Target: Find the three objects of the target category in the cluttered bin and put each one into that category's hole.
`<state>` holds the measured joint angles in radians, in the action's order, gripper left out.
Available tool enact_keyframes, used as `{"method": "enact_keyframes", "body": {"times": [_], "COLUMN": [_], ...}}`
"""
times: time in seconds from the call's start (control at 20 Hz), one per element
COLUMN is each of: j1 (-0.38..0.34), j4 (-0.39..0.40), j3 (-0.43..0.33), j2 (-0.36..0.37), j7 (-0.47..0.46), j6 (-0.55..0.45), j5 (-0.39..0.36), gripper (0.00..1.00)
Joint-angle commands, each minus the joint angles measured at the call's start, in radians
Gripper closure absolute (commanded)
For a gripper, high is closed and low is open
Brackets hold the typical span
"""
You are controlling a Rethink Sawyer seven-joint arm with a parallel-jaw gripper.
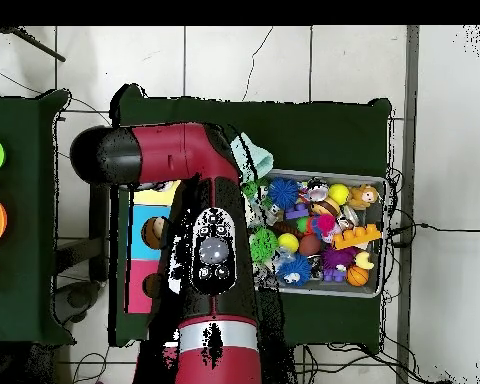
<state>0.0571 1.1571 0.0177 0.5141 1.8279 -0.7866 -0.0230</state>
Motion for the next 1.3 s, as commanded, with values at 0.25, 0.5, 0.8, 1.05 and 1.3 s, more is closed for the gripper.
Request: {"method": "enact_keyframes", "body": {"times": [0.25, 0.5, 0.8, 1.05, 1.3], "j1": [-0.025, -0.027, -0.030, -0.033, -0.049], "j4": [0.074, 0.103, 0.156, 0.179, 0.230], "j3": [-0.090, -0.095, -0.104, -0.111, -0.129], "j2": [-0.055, -0.050, -0.032, -0.018, 0.015], "j7": [-0.013, -0.021, -0.028, -0.038, -0.053], "j6": [0.104, 0.133, 0.172, 0.175, 0.191], "j5": [-0.053, -0.057, -0.061, -0.059, -0.058], "gripper": [1.00, 1.00, 1.00, 1.00, 1.00]}}
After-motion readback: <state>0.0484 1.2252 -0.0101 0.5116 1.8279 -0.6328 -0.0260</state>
